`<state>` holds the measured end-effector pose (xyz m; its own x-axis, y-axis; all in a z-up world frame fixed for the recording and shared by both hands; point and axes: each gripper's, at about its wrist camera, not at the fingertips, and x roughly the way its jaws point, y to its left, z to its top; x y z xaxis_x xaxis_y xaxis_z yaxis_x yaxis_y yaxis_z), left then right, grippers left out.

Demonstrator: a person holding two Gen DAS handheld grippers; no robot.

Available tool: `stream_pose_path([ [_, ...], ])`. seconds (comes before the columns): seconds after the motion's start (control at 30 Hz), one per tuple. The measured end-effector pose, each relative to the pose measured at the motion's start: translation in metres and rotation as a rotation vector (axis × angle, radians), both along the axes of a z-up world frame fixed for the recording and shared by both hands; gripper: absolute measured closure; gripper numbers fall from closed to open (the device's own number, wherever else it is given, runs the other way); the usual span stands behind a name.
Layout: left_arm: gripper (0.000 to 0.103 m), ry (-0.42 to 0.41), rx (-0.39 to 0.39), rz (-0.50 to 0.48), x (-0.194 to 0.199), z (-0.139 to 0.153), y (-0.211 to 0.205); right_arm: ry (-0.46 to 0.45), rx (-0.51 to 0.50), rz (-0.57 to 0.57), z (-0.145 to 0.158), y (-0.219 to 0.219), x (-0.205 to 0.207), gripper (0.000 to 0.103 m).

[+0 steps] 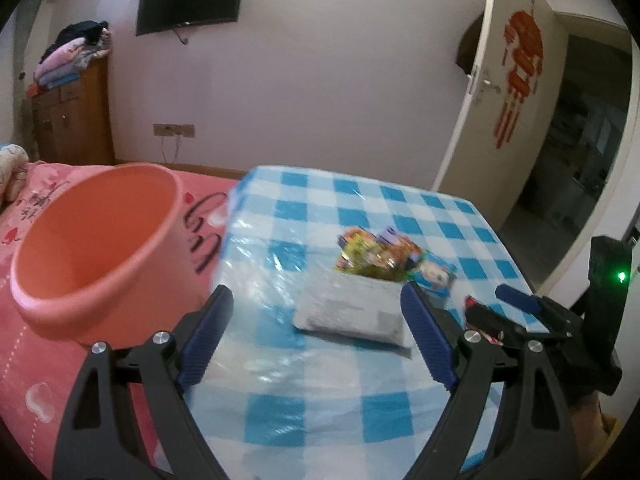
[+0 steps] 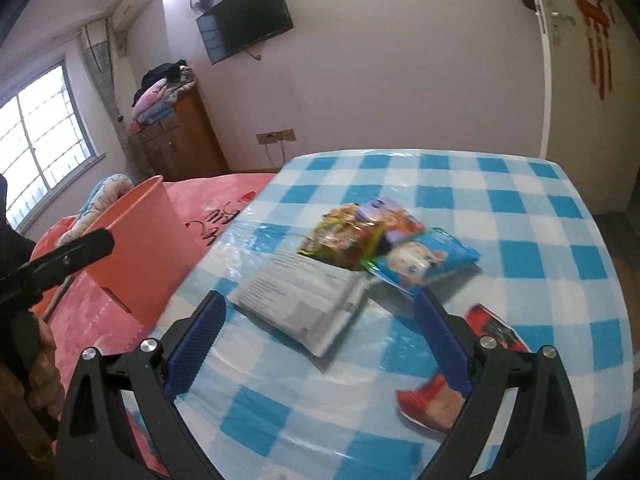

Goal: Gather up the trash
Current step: 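Move both tools back over the table toward the snack bags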

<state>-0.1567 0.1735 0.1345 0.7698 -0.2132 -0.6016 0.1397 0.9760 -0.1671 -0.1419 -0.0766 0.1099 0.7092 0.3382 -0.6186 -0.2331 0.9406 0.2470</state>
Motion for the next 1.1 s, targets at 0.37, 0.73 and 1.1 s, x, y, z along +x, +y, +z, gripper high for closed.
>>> stream_pose_path([
  [0.37,0.017,0.094,0.029,-0.119,0.009,-0.028,-0.053,0.064,0.071,-0.113,-0.014,-0.066,-0.001,0.009],
  [0.73,0.017,0.237,-0.053,-0.184,0.072,-0.05,-0.085,0.202,0.111,-0.196,-0.038,-0.121,-0.003,0.009],
  [1.1,0.018,0.406,-0.232,-0.122,0.143,-0.085,-0.096,0.307,0.138,-0.166,-0.066,-0.118,-0.008,0.009],
])
